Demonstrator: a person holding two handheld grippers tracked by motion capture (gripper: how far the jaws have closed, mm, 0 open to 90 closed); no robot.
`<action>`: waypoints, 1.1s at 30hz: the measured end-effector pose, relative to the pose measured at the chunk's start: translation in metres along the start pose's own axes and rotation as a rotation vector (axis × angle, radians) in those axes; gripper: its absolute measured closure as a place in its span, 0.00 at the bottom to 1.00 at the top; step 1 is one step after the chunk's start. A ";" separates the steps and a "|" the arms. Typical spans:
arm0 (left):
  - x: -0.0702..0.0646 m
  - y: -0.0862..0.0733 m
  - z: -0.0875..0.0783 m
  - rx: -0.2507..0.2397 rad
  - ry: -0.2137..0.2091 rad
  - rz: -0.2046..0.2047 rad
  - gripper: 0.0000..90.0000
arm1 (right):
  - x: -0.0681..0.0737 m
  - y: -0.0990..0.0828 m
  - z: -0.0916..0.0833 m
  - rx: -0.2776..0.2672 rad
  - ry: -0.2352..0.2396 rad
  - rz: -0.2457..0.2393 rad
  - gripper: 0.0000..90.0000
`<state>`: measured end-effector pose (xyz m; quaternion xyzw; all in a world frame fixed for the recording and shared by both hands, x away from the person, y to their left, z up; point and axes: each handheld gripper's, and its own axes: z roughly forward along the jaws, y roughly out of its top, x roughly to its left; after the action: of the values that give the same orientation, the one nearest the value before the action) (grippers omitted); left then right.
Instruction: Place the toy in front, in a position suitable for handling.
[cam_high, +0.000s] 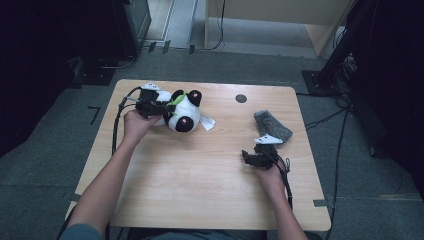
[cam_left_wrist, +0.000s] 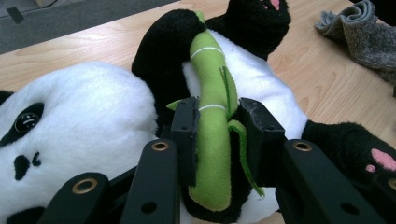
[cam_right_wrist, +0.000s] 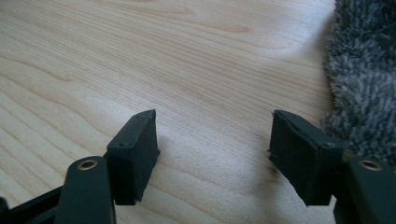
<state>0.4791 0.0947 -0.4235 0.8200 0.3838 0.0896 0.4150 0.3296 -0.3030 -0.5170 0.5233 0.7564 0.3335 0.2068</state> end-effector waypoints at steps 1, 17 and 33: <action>-0.001 0.001 -0.001 -0.003 -0.004 -0.005 0.77 | 0.000 0.001 -0.001 -0.002 0.000 0.007 0.38; -0.031 -0.003 -0.022 -0.044 -0.002 -0.043 0.77 | -0.007 0.028 -0.026 -0.122 0.018 0.048 0.38; -0.075 -0.020 -0.034 -0.026 -0.034 -0.036 0.77 | -0.024 0.048 -0.029 -0.113 0.020 0.060 0.40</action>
<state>0.4000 0.0699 -0.4035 0.8088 0.3903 0.0730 0.4338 0.3506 -0.3226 -0.4632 0.5300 0.7224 0.3868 0.2182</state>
